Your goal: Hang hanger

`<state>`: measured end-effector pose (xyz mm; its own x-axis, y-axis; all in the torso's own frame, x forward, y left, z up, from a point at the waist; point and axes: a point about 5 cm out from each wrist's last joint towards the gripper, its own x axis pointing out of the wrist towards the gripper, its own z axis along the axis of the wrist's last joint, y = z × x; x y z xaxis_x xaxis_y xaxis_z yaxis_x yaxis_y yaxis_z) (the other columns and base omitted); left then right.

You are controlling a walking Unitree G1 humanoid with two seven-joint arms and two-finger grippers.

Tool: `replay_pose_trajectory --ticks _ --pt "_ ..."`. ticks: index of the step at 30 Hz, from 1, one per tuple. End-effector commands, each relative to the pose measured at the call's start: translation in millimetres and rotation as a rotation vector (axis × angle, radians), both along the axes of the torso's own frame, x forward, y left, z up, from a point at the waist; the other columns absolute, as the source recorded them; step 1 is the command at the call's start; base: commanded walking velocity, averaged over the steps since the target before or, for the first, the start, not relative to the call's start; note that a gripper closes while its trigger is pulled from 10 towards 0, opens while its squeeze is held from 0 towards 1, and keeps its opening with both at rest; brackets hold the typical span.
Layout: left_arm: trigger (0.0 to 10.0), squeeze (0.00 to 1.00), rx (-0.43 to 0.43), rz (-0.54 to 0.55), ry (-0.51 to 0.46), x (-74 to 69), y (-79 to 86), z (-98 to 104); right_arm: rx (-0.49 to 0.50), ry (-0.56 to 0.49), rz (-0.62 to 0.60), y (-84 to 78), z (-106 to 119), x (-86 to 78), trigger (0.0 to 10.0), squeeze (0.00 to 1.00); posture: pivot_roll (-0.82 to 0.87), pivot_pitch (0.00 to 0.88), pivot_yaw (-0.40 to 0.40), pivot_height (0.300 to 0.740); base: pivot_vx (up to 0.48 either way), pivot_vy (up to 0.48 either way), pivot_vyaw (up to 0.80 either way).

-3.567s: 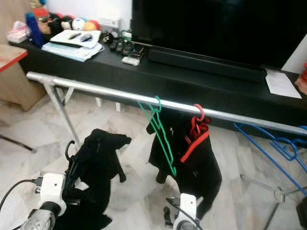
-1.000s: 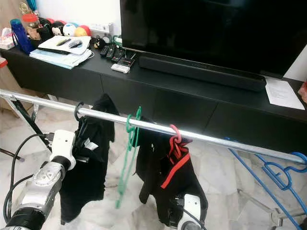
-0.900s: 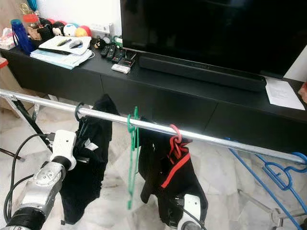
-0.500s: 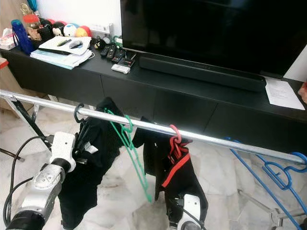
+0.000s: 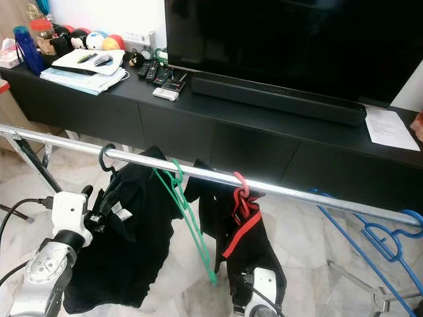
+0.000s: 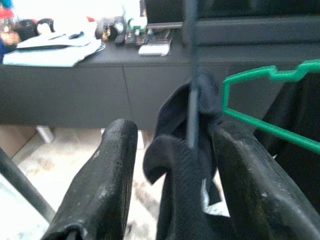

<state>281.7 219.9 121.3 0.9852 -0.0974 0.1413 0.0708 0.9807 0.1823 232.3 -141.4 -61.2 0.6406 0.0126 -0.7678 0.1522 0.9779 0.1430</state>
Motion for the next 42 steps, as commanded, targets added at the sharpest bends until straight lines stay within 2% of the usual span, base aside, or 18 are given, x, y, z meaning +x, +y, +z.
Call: replay_pose_trajectory --ticks 1,5,6,8,9,11,14,15,16,17,18,21,23,25,29,32,36,42 --pt "10.0 1.0 -0.007 -0.007 -0.004 -3.6 -0.3 3 0.0 0.03 -0.012 -3.0 -4 -6.8 10.0 0.0 0.08 0.17 -0.079 0.74 0.0 0.0 0.0" --pt "10.0 1.0 -0.036 0.079 -0.06 -32.1 16.0 9 0.0 0.031 -0.015 -2.9 -5 -7.1 10.0 0.0 0.08 0.172 -0.073 0.74 0.0 0.0 0.0" --pt "10.0 1.0 -0.036 0.079 -0.06 -32.1 16.0 9 0.0 0.031 -0.015 -2.9 -5 -7.1 10.0 0.0 0.08 0.172 -0.073 0.74 0.0 0.0 0.0" --pt "10.0 0.95 -0.007 0.199 -0.059 -47.0 32.2 2 0.0 0.032 -0.015 -2.7 -5 -7.2 10.0 0.0 0.09 0.171 -0.068 0.74 0.0 0.0 0.0" --pt "10.0 0.0 0.022 0.325 -0.023 -61.3 49.6 -12 0.0 0.033 -0.016 -2.5 -5 -7.4 10.0 0.0 0.09 0.169 -0.066 0.74 0.0 0.0 0.0" --pt "10.0 0.0 0.037 0.384 0.003 -68.4 57.6 -20 0.001 0.033 -0.016 -2.4 -5 -7.5 10.0 0.0 0.09 0.167 -0.065 0.74 0.0 0.0 0.0" --pt "10.0 0.0 0.073 0.514 0.238 -93.8 78.8 -70 0.001 0.035 -0.017 -1.9 -5 -7.6 10.0 0.0 0.09 0.162 -0.064 0.74 0.0 0.0 0.0" --pt "10.0 0.0 0.073 0.514 0.238 -93.8 78.8 -70 0.001 0.035 -0.017 -1.9 -5 -7.6 10.0 0.0 0.09 0.162 -0.064 0.74 0.0 0.0 0.0" --pt "10.0 0.0 0.059 0.512 0.373 -102.7 79.9 -97 0.001 0.035 -0.018 -1.6 -5 -7.7 10.0 0.0 0.09 0.151 -0.063 0.74 0.0 0.0 0.0" --pt "10.0 0.0 0.027 0.485 0.484 -109.3 76.5 -117 0.001 0.036 -0.02 -1.5 -5 -7.9 10.0 0.0 0.09 0.149 -0.062 0.74 0.0 0.0 0.0" --pt "10.0 0.0 0.005 0.465 0.534 -111.6 73.7 -125 0.002 0.036 -0.021 -1.4 -5 -8.0 10.0 0.0 0.09 0.149 -0.062 0.74 0.0 0.0 0.0" --pt "10.0 0.0 -0.025 0.397 0.621 -113.7 63.8 -141 0.002 0.038 -0.027 -1.5 -6 -8.4 10.0 0.0 0.09 0.132 -0.056 0.74 0.0 0.0 0.0" --pt "10.0 0.0 -0.062 0.283 0.757 -113.4 43.0 -163 0.002 0.041 -0.034 -0.6 -6 -8.9 10.0 0.0 0.08 0.111 -0.046 0.74 0.0 0.0 0.0" --pt "10.0 0.0 -0.096 0.214 0.834 -109.4 27.2 -175 0.003 0.043 -0.037 0.6 -6 -9.3 10.0 0.0 0.07 0.105 -0.039 0.74 0.0 0.0 0.0" --pt "10.0 0.0 -0.076 0.153 0.891 -101.4 10.4 -182 0.012 0.043 -0.046 1.8 -6 -9.6 10.0 0.0 0.06 0.09 -0.031 0.74 0.0 0.0 0.0" --pt "10.0 0.0 -0.112 0.186 0.941 -90.3 -1.9 -188 0.022 0.048 -0.041 4.4 -7 -10.8 10.0 0.0 0.04 0.078 -0.023 0.74 0.0 0.0 0.0" --pt "10.0 0.0 -0.09 0.168 0.951 -84.7 -7.1 -188 0.026 0.049 -0.039 5.2 -7 -11.1 10.0 0.0 0.04 0.084 -0.022 0.74 0.0 0.0 0.0" --pt "10.0 0.0 -0.103 0.197 0.962 -81.4 -3.0 -187 0.026 0.049 -0.032 5.7 -7 -10.9 10.0 0.0 0.03 0.099 -0.024 0.74 0.0 0.0 0.0"
